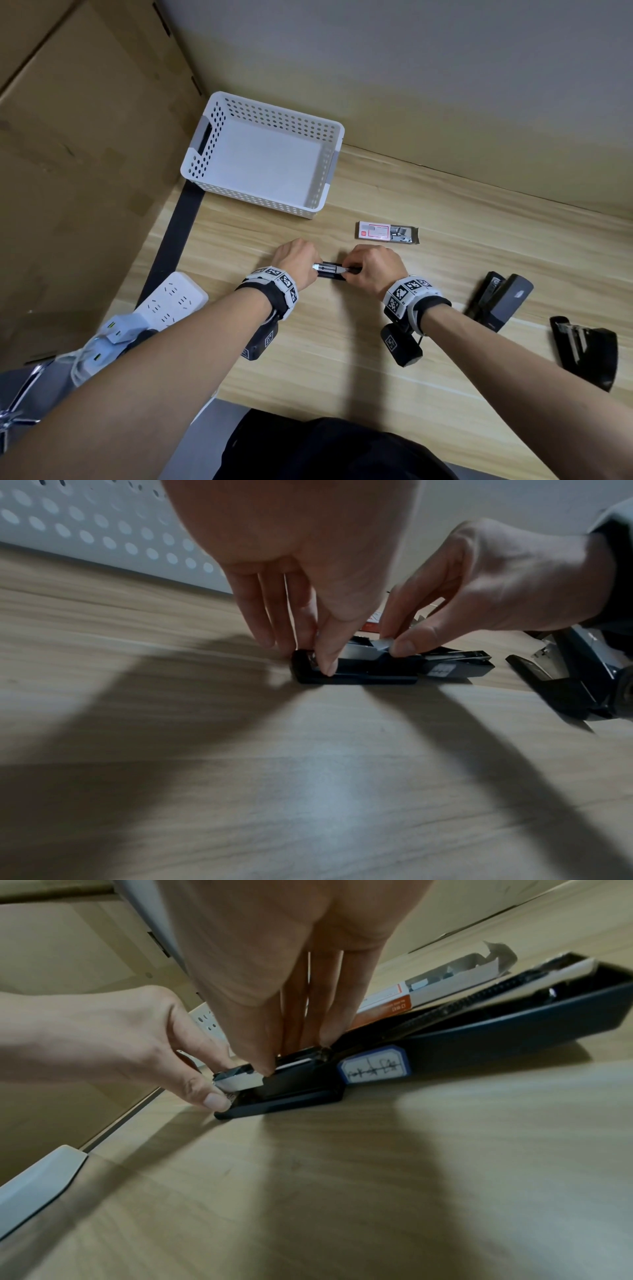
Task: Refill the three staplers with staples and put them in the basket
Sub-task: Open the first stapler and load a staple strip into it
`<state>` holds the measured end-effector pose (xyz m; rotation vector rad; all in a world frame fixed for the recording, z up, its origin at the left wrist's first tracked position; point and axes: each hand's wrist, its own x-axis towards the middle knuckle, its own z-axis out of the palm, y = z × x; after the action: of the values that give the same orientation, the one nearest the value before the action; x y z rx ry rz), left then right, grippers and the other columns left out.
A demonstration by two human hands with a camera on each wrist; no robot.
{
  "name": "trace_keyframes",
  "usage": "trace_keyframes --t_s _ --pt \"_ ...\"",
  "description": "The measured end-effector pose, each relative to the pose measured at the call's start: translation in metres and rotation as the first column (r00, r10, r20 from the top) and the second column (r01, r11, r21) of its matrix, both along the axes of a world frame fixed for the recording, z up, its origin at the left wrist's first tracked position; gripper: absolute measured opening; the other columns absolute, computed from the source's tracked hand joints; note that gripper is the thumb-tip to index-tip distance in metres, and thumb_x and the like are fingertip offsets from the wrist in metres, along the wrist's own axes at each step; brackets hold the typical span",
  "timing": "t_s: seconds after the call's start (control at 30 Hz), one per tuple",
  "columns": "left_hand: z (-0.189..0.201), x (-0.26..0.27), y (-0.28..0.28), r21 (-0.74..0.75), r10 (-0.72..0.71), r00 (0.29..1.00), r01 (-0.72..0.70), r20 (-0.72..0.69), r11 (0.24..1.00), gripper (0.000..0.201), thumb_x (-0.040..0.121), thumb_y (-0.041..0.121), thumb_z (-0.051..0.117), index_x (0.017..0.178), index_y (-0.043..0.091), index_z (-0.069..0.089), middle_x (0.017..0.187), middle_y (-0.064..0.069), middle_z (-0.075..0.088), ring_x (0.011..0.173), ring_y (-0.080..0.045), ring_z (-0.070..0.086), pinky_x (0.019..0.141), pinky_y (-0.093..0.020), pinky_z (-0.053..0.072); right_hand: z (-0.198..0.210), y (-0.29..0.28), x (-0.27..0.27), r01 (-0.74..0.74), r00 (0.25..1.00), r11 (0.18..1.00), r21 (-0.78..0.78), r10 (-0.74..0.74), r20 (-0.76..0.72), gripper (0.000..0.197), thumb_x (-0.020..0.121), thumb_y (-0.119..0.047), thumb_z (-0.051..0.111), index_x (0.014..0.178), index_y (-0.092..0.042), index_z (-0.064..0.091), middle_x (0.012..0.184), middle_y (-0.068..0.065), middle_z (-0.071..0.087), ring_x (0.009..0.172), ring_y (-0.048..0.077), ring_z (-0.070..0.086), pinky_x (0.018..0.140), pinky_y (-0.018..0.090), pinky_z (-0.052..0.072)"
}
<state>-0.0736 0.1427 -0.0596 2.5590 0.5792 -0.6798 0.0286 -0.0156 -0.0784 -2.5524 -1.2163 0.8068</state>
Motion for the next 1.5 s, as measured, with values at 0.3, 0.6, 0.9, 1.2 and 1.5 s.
trace_keyframes --t_s 0.3,0.6,0.9,1.2,1.5 --pt "-0.002 -0.002 -0.001 0.010 0.000 1.000 0.000 0.013 1.000 0.023 0.079 0.016 0.066 0.093 0.029 0.077 0.082 -0.008 0.067 0.077 -0.031 0.060 0.064 -0.026 0.038 0.002 -0.011 0.000 -0.023 0.999 0.994 0.107 0.026 -0.022 0.026 0.082 -0.035 0.069 0.108 -0.037 0.067 0.096 -0.010 0.065 0.095 0.018 0.054 0.070 0.038 0.051" --pt "-0.007 -0.003 0.001 -0.033 0.004 1.000 -0.003 0.020 0.999 0.020 0.081 0.027 0.070 0.098 0.034 0.077 0.086 -0.004 0.068 0.081 -0.029 0.063 0.065 -0.029 0.044 -0.001 -0.022 -0.007 -0.102 0.991 0.984 0.147 0.114 -0.071 0.038 0.078 -0.016 0.061 0.112 -0.032 0.067 0.102 -0.013 0.066 0.095 0.018 0.051 0.071 0.041 0.052" --pt "-0.013 -0.005 0.003 -0.066 0.030 0.998 -0.026 0.051 0.997 0.018 0.081 0.034 0.074 0.099 0.036 0.076 0.089 0.000 0.070 0.082 -0.026 0.063 0.067 -0.030 0.049 -0.008 -0.008 -0.016 -0.071 0.975 0.980 0.189 0.107 -0.192 0.040 0.075 -0.009 0.060 0.108 -0.029 0.069 0.108 -0.016 0.065 0.096 0.018 0.050 0.080 0.039 0.049" --pt "-0.012 -0.002 0.000 -0.057 0.028 0.998 -0.025 0.061 0.998 0.013 0.080 0.029 0.072 0.093 0.032 0.077 0.092 0.006 0.067 0.085 -0.023 0.062 0.069 -0.033 0.050 -0.003 -0.015 -0.005 -0.104 0.950 0.978 0.182 0.152 -0.272 0.045 0.075 -0.007 0.060 0.113 -0.031 0.068 0.118 -0.021 0.062 0.095 0.009 0.044 0.084 0.023 0.039" --pt "0.002 0.019 0.002 -0.058 -0.184 0.969 0.196 0.162 0.979 0.040 0.090 0.054 0.056 0.119 0.028 0.065 0.116 0.014 0.061 0.106 -0.013 0.058 0.081 -0.028 0.046 0.008 -0.045 0.055 0.421 0.903 0.875 0.240 -0.377 -0.208 0.017 0.087 -0.027 0.060 0.096 -0.027 0.074 0.096 -0.008 0.074 0.085 0.015 0.065 0.076 0.029 0.050"
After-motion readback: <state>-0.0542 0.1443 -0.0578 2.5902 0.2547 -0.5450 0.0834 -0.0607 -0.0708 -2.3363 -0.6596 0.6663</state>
